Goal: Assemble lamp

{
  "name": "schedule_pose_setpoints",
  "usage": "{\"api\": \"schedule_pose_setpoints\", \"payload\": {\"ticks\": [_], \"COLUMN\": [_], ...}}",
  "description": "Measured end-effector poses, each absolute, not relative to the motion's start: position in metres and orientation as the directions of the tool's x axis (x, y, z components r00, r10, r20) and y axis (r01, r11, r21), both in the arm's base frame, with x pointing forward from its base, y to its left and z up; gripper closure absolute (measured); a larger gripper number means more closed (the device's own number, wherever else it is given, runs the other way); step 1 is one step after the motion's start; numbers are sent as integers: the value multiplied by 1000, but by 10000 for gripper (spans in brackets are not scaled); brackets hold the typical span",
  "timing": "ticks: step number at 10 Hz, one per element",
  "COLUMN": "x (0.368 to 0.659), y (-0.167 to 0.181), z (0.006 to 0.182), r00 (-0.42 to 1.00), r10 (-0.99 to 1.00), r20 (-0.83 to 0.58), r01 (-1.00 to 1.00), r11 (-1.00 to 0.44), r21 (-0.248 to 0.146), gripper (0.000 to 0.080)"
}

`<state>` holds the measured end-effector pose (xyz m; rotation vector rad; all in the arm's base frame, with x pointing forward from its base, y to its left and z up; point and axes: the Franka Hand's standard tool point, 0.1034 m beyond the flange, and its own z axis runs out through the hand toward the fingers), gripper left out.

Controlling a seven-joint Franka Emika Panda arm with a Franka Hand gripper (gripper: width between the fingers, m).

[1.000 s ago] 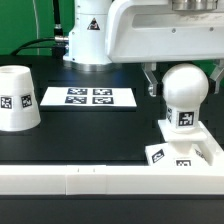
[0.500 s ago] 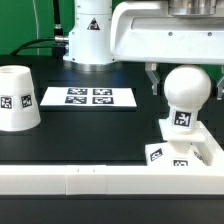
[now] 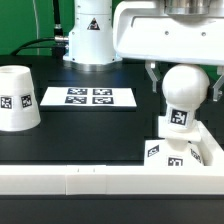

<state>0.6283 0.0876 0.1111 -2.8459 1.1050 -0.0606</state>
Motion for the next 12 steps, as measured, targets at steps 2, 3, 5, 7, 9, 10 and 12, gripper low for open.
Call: {"api": "schedule_pose_setpoints", "payload": {"ticks": [2,3,5,7,9,10,12], "x": [627,626,626,620,617,613,595], "y": [89,89,90,96,106,107,96], "z": [111,111,110,114,122,126,135], "r00": [623,613,619,719,825,880,908], "r10": [-782,-789,-784,-694,-566,-474,-418], "r20": [-27,-32,-32,-36,-16,-11,-23], "r01": [-779,-787,-782,-695,-565,-473,-418], "r11": [-617,-607,-613,-715,-821,-876,-902], "r21": [-112,-114,-113,-75,-81,-90,-109], "gripper": [220,220,163,103,101,101,101]}}
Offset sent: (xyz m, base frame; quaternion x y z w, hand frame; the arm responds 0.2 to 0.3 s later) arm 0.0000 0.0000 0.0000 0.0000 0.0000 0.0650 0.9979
